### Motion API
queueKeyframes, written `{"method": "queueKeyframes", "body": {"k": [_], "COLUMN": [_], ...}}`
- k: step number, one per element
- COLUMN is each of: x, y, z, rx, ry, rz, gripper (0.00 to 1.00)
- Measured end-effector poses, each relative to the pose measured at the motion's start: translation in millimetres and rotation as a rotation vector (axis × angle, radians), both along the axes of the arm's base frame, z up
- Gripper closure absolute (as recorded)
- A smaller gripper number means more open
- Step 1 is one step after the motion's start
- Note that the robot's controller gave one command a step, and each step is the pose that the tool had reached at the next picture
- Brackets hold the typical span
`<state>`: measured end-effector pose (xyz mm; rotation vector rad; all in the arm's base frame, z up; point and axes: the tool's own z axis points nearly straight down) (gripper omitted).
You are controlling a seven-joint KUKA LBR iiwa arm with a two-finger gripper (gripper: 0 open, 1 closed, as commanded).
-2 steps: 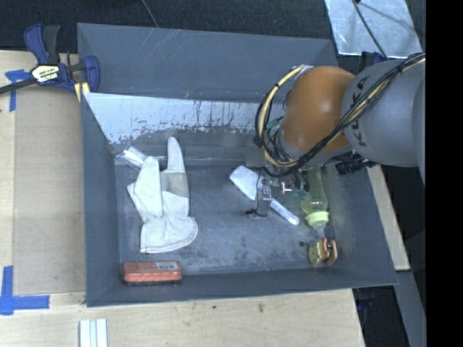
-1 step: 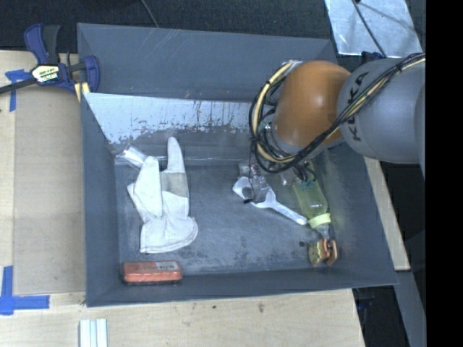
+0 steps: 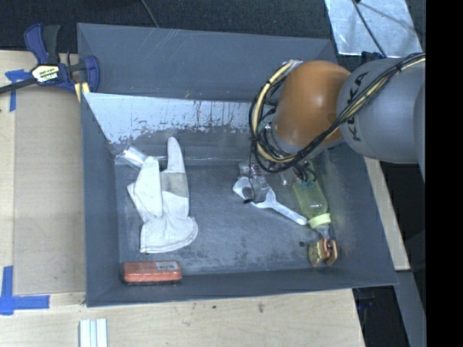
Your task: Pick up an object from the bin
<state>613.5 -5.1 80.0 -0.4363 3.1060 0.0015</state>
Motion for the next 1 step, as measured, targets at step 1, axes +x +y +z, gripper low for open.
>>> {"method": "queueKeyframes", "body": {"k": [1], "x": [0.0], "y": [-0.1], "z": [0.1], "rx": [0.0], "ry": [0.0], "rz": [-0.001], "gripper": [1.0]}}
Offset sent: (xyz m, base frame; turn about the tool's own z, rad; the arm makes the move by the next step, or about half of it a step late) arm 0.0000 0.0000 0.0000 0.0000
